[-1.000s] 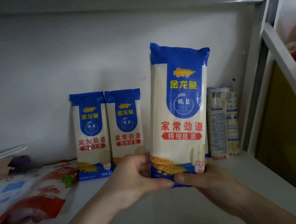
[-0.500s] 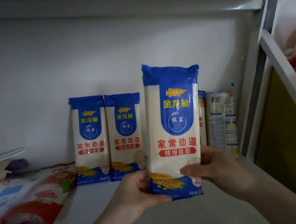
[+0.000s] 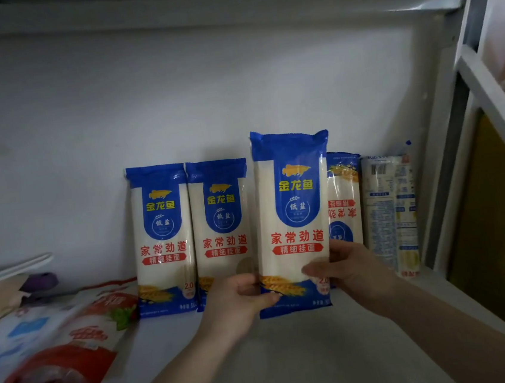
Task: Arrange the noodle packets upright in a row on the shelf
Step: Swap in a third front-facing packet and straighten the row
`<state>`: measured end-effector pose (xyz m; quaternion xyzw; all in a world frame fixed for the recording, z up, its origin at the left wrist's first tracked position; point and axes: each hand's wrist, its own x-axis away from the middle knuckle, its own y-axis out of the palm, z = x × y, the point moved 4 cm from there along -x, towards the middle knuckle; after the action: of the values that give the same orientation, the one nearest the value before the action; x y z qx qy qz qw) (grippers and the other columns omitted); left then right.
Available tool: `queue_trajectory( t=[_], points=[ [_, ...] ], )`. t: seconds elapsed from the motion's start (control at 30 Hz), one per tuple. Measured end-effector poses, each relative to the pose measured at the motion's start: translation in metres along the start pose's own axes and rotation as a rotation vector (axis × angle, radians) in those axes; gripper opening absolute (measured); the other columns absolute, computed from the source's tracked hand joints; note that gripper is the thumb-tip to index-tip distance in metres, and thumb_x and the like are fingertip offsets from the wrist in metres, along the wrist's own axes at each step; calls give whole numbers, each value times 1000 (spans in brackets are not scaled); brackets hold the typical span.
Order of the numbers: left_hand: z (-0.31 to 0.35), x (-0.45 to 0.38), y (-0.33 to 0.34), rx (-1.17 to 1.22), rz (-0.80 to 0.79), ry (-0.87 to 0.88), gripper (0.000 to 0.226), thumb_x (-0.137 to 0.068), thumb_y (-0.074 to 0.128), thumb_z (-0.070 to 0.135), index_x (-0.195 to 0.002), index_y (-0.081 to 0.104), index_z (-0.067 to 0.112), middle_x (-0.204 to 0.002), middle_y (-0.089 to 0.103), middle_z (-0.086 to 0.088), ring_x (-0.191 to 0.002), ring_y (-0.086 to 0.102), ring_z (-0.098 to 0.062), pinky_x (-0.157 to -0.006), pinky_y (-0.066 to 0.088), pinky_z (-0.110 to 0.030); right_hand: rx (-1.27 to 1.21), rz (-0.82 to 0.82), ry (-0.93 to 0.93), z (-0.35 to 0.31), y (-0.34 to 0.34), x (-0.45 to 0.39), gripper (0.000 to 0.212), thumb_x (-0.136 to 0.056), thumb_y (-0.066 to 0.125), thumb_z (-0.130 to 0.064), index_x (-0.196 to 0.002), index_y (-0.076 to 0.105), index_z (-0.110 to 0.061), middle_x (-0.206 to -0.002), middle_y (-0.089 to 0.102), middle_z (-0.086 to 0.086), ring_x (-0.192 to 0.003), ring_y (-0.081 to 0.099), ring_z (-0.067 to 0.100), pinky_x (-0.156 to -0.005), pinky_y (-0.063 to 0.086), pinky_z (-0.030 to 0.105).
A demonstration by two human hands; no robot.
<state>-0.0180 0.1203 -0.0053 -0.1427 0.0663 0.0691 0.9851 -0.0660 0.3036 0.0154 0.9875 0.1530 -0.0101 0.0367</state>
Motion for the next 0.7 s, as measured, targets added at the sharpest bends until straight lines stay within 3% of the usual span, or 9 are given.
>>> queue_trajectory(
  t=[0.17, 0.4, 0.5, 0.7],
  points=[
    [-2, -18, 4, -193, 19, 56, 13, -82, 70, 15, -95, 73, 15, -90, 75, 2, -84, 70, -9, -80, 57, -29, -68, 44, 44, 10, -2, -25, 35, -74, 70, 8, -107, 67, -3, -105, 74, 11, -94, 72, 25, -70, 60, 36],
    [-13, -32, 9, -376, 67, 50, 7, -81, 69, 12, -84, 73, 8, -79, 71, -2, -70, 65, -9, -59, 49, -18, 7, 22, 43, 17, 0, -37, 33, -75, 70, 7, -106, 66, -3, -101, 73, 9, -92, 70, 21, -63, 58, 26],
    [-13, -33, 10, -422, 79, 78, 6, -82, 67, 12, -76, 68, 10, -65, 61, 6, -60, 55, -3, -48, 34, -8, 24, 22, 38, 18, 0, -40, 31, -77, 69, 7, -104, 67, -6, -100, 73, 7, -90, 70, 18, -63, 57, 25],
    [-18, -40, 16, -469, 108, 68, 10, -83, 60, 6, -74, 62, 10, -66, 57, 3, -61, 55, -6, -47, 32, -10, 0, 62, 49, 23, -3, -47, 33, -76, 70, 7, -107, 66, -5, -107, 71, 10, -99, 67, 24, -77, 57, 34]
  ],
)
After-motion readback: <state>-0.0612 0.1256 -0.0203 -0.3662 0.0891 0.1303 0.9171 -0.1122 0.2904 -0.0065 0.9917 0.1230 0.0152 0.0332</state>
